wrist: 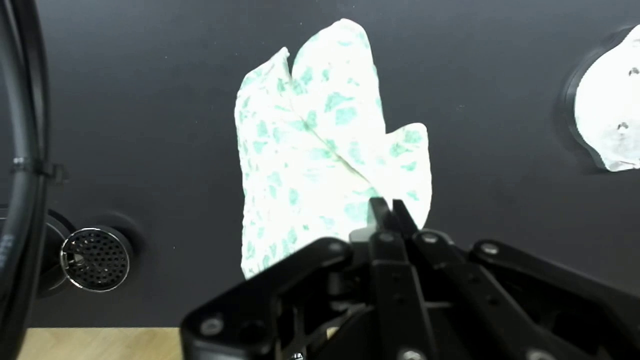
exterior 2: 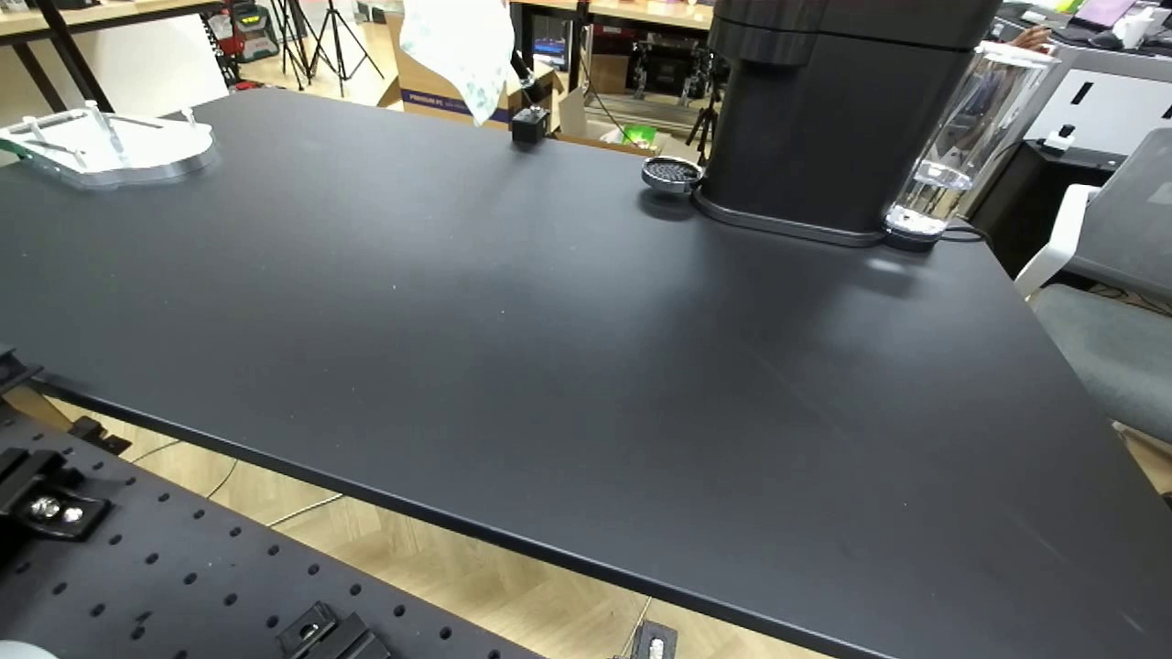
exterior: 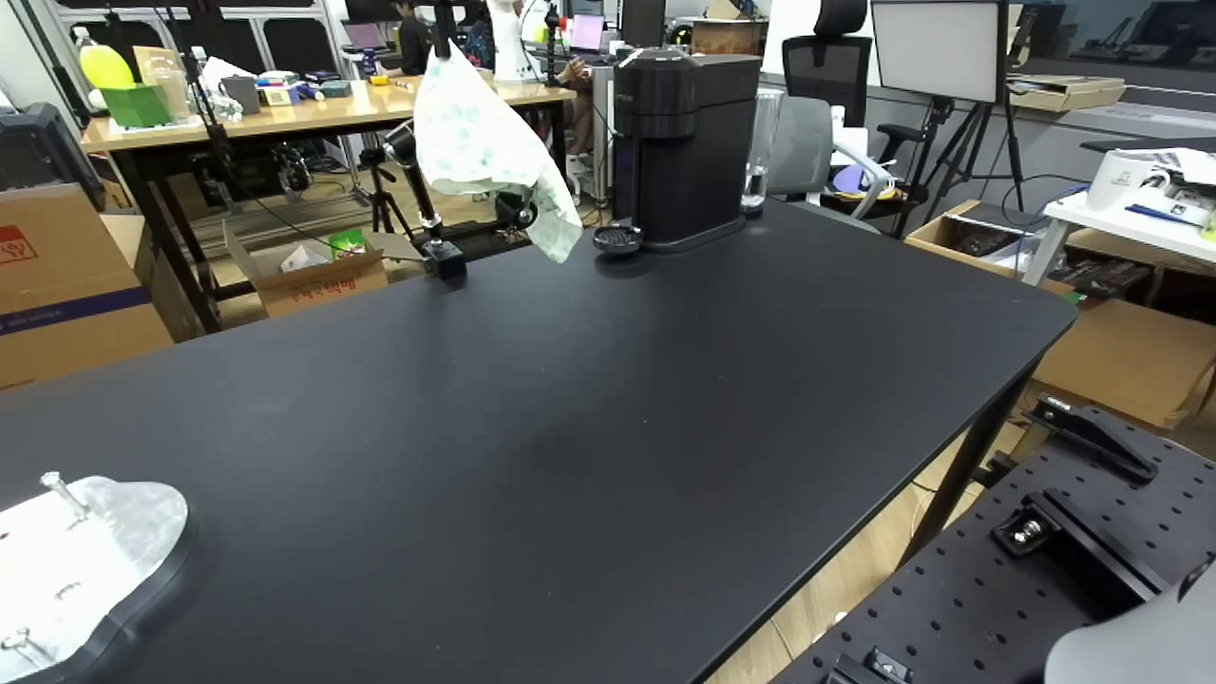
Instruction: Put the white cloth on the rack.
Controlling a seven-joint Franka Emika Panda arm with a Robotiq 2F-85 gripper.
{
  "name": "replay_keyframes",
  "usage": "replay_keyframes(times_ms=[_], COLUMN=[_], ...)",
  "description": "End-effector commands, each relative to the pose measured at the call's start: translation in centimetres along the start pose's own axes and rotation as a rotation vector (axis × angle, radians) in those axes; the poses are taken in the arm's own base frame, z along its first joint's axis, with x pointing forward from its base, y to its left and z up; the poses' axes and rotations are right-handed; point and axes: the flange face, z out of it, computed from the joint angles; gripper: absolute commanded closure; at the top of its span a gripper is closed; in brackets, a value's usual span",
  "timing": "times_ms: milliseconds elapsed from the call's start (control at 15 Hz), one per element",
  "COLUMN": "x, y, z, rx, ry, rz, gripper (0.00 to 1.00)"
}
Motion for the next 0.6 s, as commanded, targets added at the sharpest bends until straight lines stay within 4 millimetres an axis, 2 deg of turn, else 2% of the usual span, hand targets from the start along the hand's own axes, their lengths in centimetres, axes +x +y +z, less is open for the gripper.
replay_keyframes(times_ms=[0, 533], x=[0.61, 0.49], y=[-0.4, -0.51], z=[-0.61, -0.59], rx=[0.01, 0.021], ry=[0.006, -0.011], rz=[0.032, 0.061], gripper=[1.0, 1.0])
